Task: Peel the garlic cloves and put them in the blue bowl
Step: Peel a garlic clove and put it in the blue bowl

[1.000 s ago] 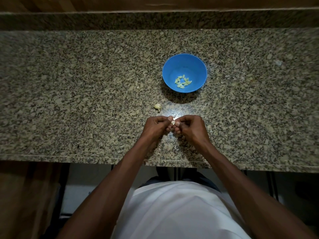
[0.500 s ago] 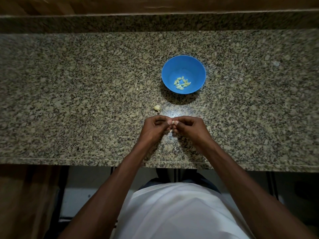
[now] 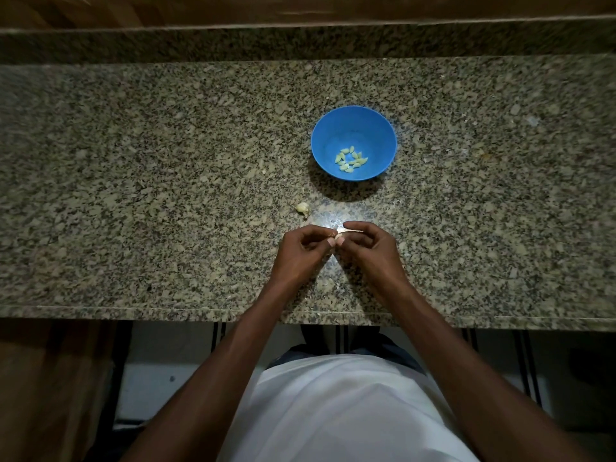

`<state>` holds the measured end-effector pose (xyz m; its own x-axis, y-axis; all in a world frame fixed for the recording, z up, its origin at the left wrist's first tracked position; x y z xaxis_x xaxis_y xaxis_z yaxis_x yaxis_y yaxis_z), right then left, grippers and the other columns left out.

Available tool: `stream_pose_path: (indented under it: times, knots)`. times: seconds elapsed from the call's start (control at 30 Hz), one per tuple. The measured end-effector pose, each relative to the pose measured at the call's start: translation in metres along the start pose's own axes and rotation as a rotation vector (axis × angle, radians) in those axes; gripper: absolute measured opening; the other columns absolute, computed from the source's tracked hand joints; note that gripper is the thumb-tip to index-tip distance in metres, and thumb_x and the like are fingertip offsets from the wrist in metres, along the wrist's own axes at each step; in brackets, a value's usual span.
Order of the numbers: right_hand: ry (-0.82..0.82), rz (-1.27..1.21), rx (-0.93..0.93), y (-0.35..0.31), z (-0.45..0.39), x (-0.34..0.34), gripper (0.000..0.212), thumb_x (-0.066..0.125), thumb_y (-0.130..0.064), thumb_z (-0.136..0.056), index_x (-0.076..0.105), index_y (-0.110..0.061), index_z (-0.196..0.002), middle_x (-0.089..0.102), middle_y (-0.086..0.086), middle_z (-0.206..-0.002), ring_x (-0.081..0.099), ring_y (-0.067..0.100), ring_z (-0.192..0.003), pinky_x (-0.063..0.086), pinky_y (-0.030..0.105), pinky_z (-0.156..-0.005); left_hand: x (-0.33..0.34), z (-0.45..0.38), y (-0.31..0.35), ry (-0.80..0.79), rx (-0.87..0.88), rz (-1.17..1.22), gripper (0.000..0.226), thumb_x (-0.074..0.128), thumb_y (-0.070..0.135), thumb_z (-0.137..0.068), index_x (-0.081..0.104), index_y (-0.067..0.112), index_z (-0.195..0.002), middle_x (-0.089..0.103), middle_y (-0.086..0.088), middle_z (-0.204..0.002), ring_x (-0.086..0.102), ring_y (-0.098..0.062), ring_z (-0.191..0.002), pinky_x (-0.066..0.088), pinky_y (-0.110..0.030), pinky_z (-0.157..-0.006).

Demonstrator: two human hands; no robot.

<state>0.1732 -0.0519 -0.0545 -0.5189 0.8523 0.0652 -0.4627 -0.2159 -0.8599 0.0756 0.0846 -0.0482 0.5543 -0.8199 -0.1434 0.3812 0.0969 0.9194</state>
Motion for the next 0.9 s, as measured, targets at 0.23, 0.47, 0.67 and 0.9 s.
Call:
stream_pose_path:
  times: [0.23, 0.47, 0.67, 0.9]
  knots:
    - [-0.002, 0.178, -0.147, -0.015, 0.000, -0.003, 0.024, 0.091, -0.018, -0.081, 0.077, -0.013, -0.100, 0.079, 0.006, -0.091, 0.079, 0.022, -0.085, 0.066, 0.040, -0.076, -0.004, 0.002, 0.006, -0.030, 0.057, -0.017, 0.017, 0.079, 0.020, -0.093, 0.080, 0.010, -0.107, 0.081, -0.001, -0.099, 0.077, -0.016, -0.096, 0.063, -0.036, -0.088]
    - [-0.053, 0.051, -0.117, -0.016, 0.000, -0.002, 0.021, 0.084, -0.009, -0.087, 0.080, -0.002, -0.106, 0.081, 0.012, -0.095, 0.079, 0.030, -0.091, 0.065, 0.044, -0.083, -0.004, -0.001, 0.007, -0.006, 0.076, -0.028, 0.013, 0.076, 0.016, -0.096, 0.077, 0.010, -0.107, 0.079, -0.004, -0.097, 0.077, -0.020, -0.094, 0.064, -0.045, -0.088]
    - [-0.126, -0.019, -0.064, -0.012, 0.002, 0.003, 0.023, 0.084, -0.009, -0.087, 0.080, -0.003, -0.109, 0.080, 0.012, -0.103, 0.078, 0.026, -0.100, 0.062, 0.035, -0.086, -0.004, 0.001, 0.010, 0.046, 0.092, -0.075, 0.011, 0.078, 0.018, -0.094, 0.078, 0.011, -0.103, 0.079, 0.001, -0.094, 0.076, -0.012, -0.090, 0.064, -0.039, -0.085]
    - [-0.082, 0.019, -0.087, -0.013, 0.004, -0.002, 0.022, 0.087, -0.011, -0.084, 0.080, -0.004, -0.104, 0.081, 0.011, -0.099, 0.078, 0.026, -0.097, 0.063, 0.039, -0.089, -0.001, 0.005, 0.010, -0.006, 0.086, -0.063, 0.014, 0.074, 0.017, -0.097, 0.080, 0.011, -0.109, 0.080, 0.001, -0.099, 0.077, -0.012, -0.096, 0.063, -0.039, -0.090]
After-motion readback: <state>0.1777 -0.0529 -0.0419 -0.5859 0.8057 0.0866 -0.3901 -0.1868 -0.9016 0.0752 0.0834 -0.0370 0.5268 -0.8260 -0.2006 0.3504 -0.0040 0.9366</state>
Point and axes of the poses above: each hand's wrist, its own z-axis away from the middle knuckle, its own x-axis out of the palm, y = z × x, the point moved 7 cm from there along -z, towards the middle knuckle
